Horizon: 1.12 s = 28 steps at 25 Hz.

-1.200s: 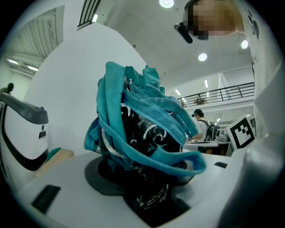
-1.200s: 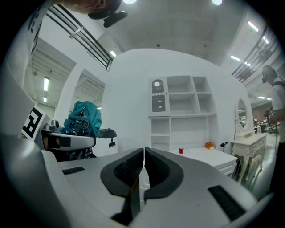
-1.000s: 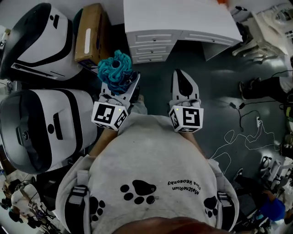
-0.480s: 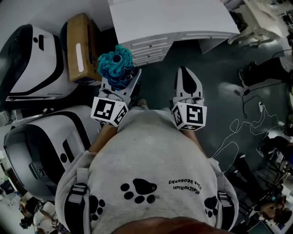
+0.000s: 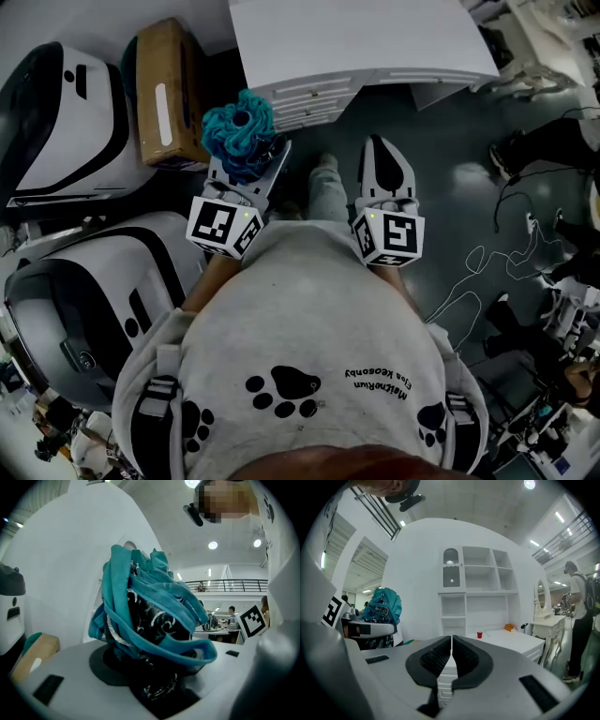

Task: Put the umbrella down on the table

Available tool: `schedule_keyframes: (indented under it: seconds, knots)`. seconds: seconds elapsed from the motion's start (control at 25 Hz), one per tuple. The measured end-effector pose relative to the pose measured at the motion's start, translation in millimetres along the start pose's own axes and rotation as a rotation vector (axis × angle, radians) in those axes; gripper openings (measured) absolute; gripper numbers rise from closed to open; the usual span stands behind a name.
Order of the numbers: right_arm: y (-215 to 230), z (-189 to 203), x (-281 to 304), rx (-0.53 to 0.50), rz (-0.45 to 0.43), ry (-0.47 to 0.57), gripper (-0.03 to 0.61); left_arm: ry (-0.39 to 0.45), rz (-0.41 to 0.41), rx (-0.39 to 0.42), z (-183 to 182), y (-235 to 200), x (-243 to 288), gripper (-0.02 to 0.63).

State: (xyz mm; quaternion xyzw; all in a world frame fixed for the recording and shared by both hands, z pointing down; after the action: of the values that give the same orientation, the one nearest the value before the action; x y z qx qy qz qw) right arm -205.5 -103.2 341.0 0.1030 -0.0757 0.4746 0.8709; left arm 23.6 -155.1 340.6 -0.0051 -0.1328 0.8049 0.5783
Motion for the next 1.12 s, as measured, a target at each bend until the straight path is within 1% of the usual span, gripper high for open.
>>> schedule_keyframes:
  seconds: [0.16,0.36,0.48,0.6,0.72,1.0,1.04,1.12]
  knots:
    - [1.0,-4.3,20.8,0.010,-0.043,0.004,0.034,0.000,-0.039,0.003,-4.3,-10.3,5.8,0.247]
    - [-11.8,-2.3,51.4,-0.006,-0.088,0.018,0.034,0.016,-0.083,0.004,-0.4,-36.3,4.4,0.247]
    - [-10.3,-13.6,56.6,-0.029,-0.122,0.048,0.034,0.053,-0.108,0.020,-8.1,-31.9,3.7,0.247]
    - [-11.0,-25.2,59.0,-0.046,-0.172,0.048,0.034,0.068,-0.150,0.010,-14.3,-25.2,-1.4,0.247]
    - [-30.0,-32.8,66.5,-0.066,-0.232,0.046,0.034,0.077,-0.201,-0.003,-17.1,-31.5,-21.0,0.247]
    - [-95.5,-47.1,72.4,-0.134,-0.334,0.082,0.034,0.159,-0.275,-0.002,-27.7,-57.3,-78.4,0.247]
    - [-97.1,-50.1,76.8,-0.140,-0.345,0.086,0.034,0.165,-0.285,-0.002,-29.5,-59.7,-77.9,0.247]
    - [-85.8,-57.1,93.8,-0.140,-0.368,0.084,0.034,0.167,-0.303,-0.005,-34.7,-61.9,-60.9,0.247]
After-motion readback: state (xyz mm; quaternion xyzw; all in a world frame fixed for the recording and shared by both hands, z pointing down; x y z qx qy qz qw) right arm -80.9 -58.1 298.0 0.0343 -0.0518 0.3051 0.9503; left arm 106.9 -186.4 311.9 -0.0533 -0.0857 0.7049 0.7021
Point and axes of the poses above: the fingertips, and each gripper's own axes: x forward along the fingers, y to its right, z out of its underside, the point moved 9 cm from there along -x, backward along the fingers, and after that the axes turned 1 degree about y, right-handed, at the moved point
